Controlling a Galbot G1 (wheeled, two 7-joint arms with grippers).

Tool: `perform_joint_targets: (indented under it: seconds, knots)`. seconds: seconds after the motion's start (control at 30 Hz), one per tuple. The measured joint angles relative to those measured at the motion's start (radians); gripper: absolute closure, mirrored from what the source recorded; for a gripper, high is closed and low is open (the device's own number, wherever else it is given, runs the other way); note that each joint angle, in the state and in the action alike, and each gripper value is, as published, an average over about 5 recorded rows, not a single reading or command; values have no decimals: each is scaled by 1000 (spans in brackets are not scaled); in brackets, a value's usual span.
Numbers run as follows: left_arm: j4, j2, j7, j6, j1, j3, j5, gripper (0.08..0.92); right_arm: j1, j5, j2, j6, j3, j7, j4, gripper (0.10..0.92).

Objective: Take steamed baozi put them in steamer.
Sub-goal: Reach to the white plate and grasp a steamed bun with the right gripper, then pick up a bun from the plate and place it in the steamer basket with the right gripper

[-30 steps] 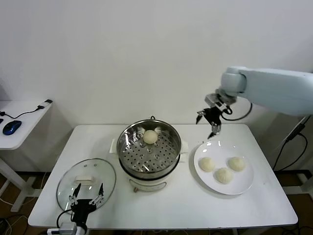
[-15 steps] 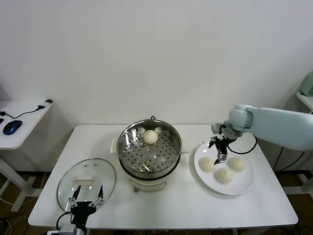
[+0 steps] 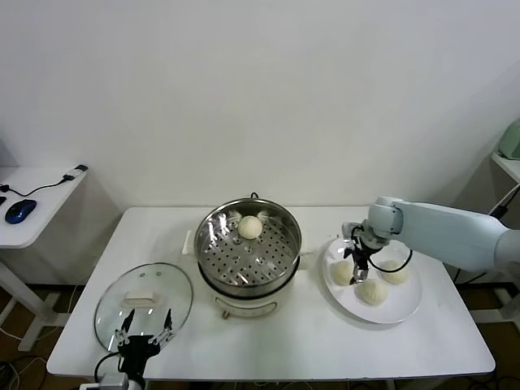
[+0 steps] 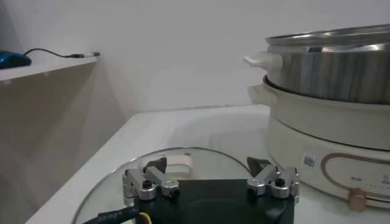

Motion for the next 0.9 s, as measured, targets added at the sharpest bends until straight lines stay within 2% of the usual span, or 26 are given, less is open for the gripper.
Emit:
perform_joint_targets:
  seconds: [0.1,0.2,0.6,0.9]
  knots:
    - [-3,0,0,0,1,0,1,177,-5,-7,3,-4,5,0,-4,342]
    - [-7,0,0,0,3,1,1,177,-2,-10,1,-6,4,-3,-3,375]
    - [-23,-7,0,3,8,13,9,177,160,53,0,3,-68,-53,53,389]
    - [-45,-5,3,14,11,19,10,177,495,245,69,2,-173,-125,133,386]
